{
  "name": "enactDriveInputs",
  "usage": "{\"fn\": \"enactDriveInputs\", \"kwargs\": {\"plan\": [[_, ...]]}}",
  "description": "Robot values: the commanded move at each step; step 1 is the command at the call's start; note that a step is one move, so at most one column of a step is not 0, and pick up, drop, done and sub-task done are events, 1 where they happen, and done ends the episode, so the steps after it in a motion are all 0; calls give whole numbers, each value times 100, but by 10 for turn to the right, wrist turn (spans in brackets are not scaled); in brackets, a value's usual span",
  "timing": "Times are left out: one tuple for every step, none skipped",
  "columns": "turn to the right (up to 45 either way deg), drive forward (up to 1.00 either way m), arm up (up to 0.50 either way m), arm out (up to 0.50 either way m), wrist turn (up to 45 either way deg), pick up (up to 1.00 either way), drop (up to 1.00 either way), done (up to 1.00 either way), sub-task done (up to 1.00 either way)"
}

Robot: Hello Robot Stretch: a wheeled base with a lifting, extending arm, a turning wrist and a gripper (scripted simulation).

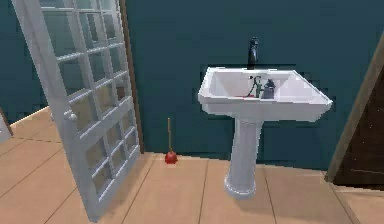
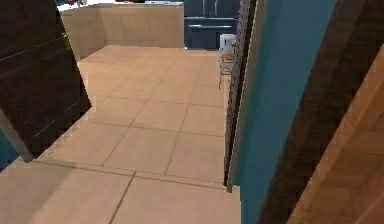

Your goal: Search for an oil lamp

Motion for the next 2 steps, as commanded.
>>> {"fn": "enactDriveInputs", "kwargs": {"plan": [[-330,0,0,0,0,0,0,0,0],[0,35,0,0,0,0,0,0,0]]}}
